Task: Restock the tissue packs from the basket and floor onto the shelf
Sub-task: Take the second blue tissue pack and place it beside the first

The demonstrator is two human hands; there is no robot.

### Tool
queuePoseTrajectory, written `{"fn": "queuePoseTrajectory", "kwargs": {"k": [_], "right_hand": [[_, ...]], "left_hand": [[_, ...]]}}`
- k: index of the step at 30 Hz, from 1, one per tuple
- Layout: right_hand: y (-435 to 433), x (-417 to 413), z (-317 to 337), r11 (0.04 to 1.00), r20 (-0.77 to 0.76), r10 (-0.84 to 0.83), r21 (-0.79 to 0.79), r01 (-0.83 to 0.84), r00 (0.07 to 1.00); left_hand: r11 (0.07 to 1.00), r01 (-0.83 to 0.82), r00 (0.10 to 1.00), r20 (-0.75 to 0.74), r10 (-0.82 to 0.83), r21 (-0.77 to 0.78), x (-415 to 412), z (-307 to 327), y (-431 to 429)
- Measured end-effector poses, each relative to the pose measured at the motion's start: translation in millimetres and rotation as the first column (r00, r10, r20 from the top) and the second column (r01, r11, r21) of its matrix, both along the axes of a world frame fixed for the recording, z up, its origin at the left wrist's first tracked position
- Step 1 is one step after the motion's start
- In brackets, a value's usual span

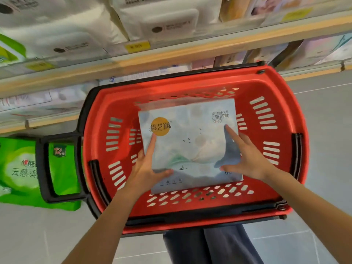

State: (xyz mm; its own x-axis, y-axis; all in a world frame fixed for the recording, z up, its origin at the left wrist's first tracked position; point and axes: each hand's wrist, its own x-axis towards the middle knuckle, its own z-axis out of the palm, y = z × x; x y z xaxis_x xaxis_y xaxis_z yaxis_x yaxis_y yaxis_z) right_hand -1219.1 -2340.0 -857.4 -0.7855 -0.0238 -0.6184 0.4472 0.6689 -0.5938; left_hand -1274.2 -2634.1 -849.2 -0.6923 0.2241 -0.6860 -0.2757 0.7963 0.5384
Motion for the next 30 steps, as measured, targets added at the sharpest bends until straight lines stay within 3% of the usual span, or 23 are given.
{"fn": "queuePoseTrajectory", "kwargs": {"k": [7, 13, 16, 23, 30], "right_hand": [[-15, 5, -11, 0.993, -0.070, -0.118, -0.005, 0.118, 0.991], [-14, 3, 8, 0.994, -0.057, -0.105, 0.003, 0.105, 0.993], [-16, 3, 30, 0.995, -0.076, -0.102, 0.004, 0.103, 0.992], [-22, 2, 123, 0.991, -0.179, -0.130, -0.010, 0.130, 0.975], [-33, -10, 273, 0.992, -0.364, -0.127, -0.026, 0.126, 0.923]], "left_hand": [[1.000, -0.012, 0.990, -0.139, 0.009, -0.026, 5, -5, 6], [0.999, -0.032, 0.983, -0.183, 0.027, -0.026, 4, 9, 6], [0.997, -0.058, 0.986, -0.152, 0.066, 0.052, 2, 32, 5], [0.991, -0.030, 0.967, -0.248, 0.062, 0.131, 0, 123, -2], [0.982, -0.028, 0.903, -0.416, 0.104, 0.185, -12, 271, -12]]}}
